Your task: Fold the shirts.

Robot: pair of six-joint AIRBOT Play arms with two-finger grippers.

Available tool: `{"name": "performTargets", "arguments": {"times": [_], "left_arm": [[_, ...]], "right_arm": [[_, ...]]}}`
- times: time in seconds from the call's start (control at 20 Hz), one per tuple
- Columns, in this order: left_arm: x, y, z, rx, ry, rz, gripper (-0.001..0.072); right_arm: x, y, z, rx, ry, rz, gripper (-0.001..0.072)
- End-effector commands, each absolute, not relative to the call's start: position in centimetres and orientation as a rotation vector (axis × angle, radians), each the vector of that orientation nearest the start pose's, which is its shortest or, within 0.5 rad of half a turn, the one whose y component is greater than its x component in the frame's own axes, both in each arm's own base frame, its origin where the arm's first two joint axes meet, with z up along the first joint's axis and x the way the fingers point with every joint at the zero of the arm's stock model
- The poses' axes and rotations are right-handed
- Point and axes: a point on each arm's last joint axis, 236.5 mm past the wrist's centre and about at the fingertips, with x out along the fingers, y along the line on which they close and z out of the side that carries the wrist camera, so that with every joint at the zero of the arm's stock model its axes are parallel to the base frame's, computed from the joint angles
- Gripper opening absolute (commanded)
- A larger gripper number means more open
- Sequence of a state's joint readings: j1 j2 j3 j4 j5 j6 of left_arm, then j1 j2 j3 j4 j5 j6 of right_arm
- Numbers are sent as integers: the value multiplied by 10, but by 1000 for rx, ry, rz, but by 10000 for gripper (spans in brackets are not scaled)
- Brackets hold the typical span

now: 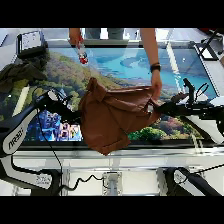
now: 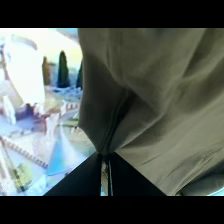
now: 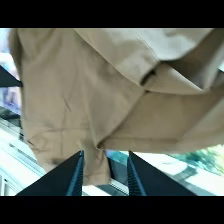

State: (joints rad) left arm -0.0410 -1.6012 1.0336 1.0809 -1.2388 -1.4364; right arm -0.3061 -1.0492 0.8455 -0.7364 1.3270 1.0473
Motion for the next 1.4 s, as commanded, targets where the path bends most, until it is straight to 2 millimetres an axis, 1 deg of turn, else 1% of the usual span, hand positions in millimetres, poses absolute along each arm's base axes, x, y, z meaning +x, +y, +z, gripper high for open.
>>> {"name": "performTargets", "arguments": {"times": [0.0, 0.25, 0.35, 0.6, 0.7, 0.8, 0.95, 1.05, 1.15, 1.35], "left_arm": [[306, -121, -114, -407, 1760, -344, 16], [305, -121, -114, -407, 1762, -345, 16], [305, -121, -114, -407, 1762, -346, 16], [304, -121, -114, -407, 1769, -348, 16], [302, -121, -113, -396, 1775, -365, 16], [300, -121, -113, -394, 1779, -370, 16], [300, -121, -112, -394, 1779, -369, 16], [300, -121, -112, -394, 1780, -370, 16], [300, -121, -112, -394, 1781, -370, 16], [297, -122, -112, -394, 1791, -374, 16]], "right_arm": [[302, 65, 30, 468, 1207, 491, 304], [283, 38, 7, 376, 1326, 382, 305], [279, 31, 2, 360, 1351, 351, 306], [279, 32, 2, 363, 1353, 354, 307], [279, 36, 2, 383, 1351, 363, 307], [273, 48, -3, 445, 1360, 393, 306], [259, 71, -17, 542, 1375, 460, 307], [257, 77, -28, 577, 1364, 460, 307], [262, 73, -36, 580, 1341, 422, 307], [280, 64, -37, 573, 1273, 368, 307]]}}
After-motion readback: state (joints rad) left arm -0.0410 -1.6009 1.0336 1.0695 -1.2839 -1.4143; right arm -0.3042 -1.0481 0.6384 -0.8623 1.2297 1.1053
